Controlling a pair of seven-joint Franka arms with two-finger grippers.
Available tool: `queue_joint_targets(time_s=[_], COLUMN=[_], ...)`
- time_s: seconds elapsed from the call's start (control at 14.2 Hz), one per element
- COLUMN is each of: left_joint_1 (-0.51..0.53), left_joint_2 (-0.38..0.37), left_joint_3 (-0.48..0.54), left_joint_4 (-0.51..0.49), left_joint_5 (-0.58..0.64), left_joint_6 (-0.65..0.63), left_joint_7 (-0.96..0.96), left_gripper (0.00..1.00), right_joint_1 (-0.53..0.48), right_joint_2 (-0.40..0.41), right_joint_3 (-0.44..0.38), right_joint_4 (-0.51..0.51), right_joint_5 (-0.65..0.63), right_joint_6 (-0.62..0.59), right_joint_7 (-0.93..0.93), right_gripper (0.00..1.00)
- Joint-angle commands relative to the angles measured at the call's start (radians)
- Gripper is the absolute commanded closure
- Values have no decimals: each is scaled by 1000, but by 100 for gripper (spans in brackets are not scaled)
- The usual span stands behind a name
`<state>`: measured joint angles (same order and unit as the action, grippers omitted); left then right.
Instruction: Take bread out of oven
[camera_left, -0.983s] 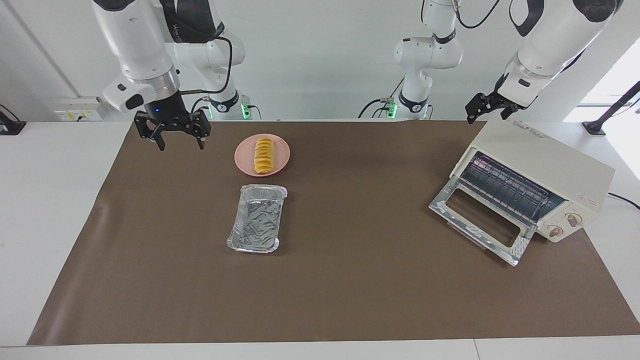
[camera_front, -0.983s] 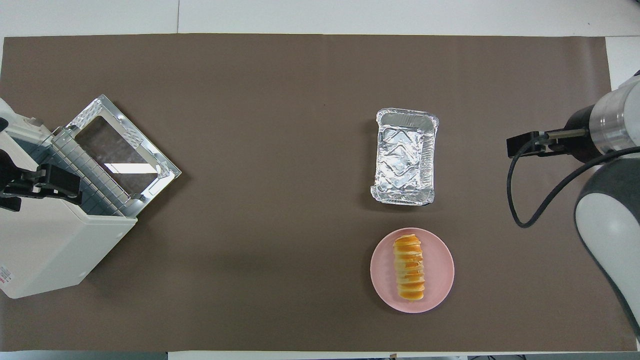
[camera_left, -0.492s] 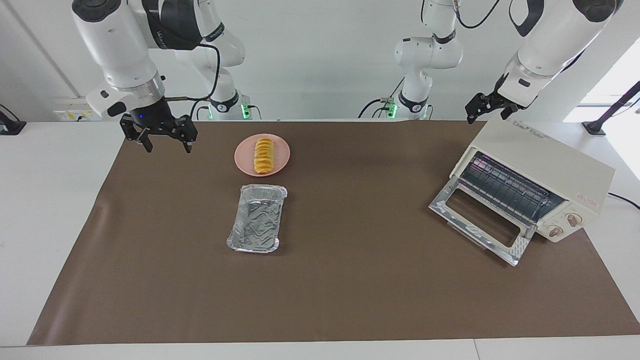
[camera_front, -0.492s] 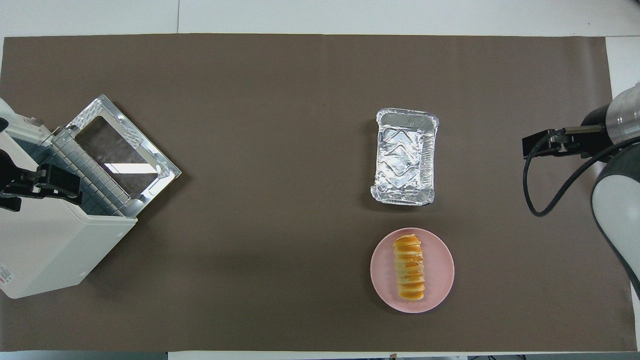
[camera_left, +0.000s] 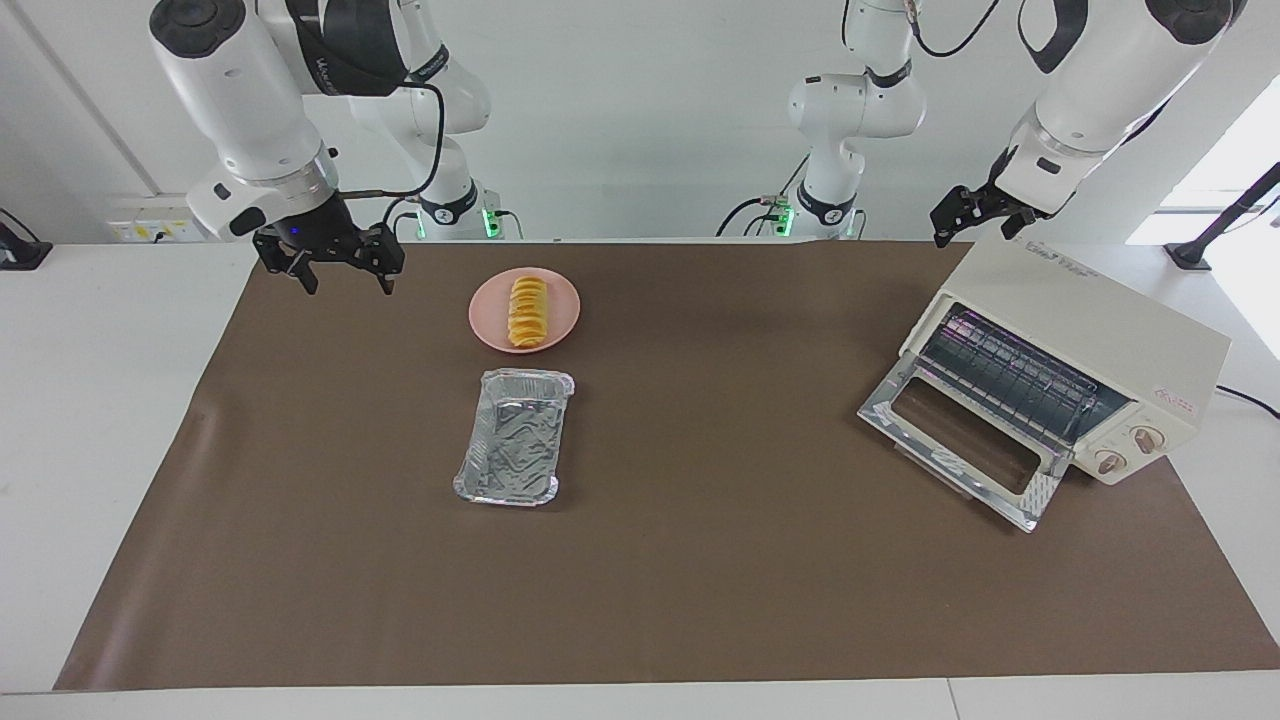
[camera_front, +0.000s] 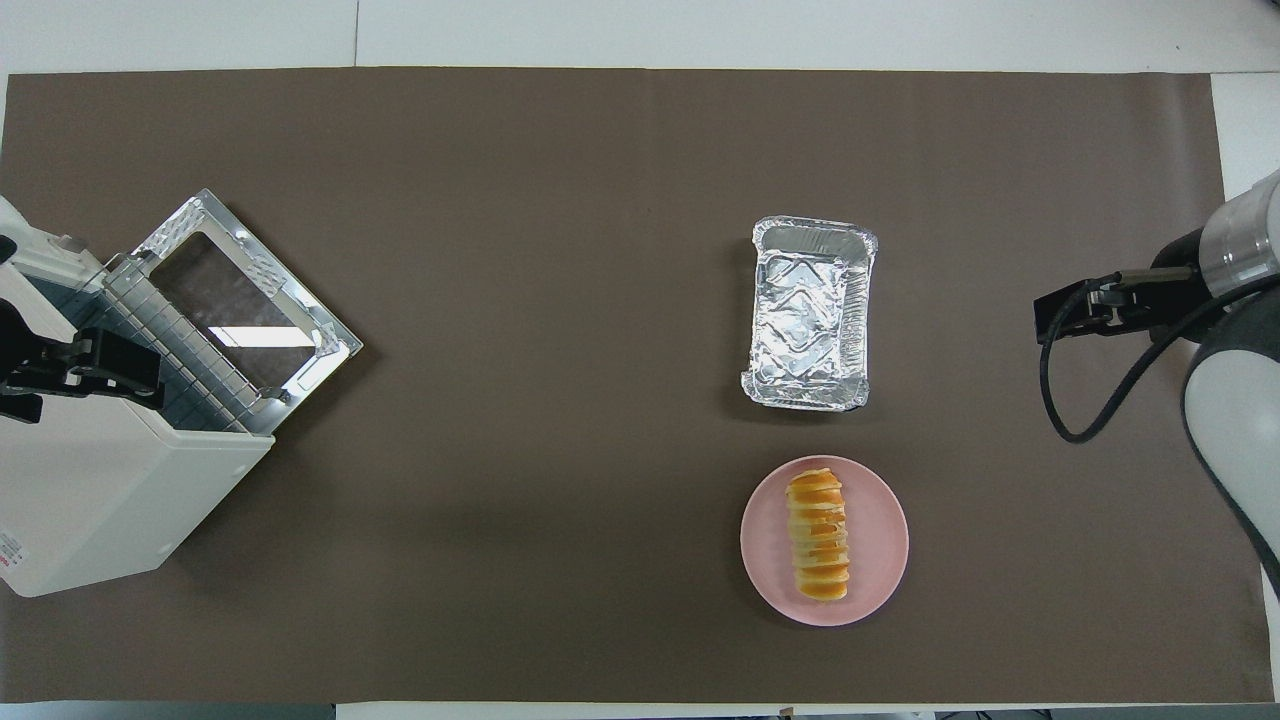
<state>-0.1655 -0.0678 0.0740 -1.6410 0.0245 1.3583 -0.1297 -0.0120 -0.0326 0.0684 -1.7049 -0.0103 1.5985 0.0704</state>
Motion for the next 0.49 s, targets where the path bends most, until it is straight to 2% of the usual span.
queue_joint_targets(time_s=[0.0, 0.21, 0.42], left_joint_1=[-2, -2, -11], left_joint_2=[-13, -12, -4], left_joint_3=[3, 0, 0], left_joint_4=[-7, -3, -10], left_joint_5=[15, 15, 14], left_joint_6=[5, 27, 197], left_joint_7=[1, 5, 9], left_gripper=[0, 0, 0], right_joint_1=[-13, -11, -11], right_joint_2=[-3, -3, -4], right_joint_3=[5, 4, 4], right_joint_4=[7, 7, 4], right_joint_5=[24, 23, 20], right_joint_6=[-15, -15, -8], right_joint_7=[-82, -115, -113], right_gripper=[0, 0, 0])
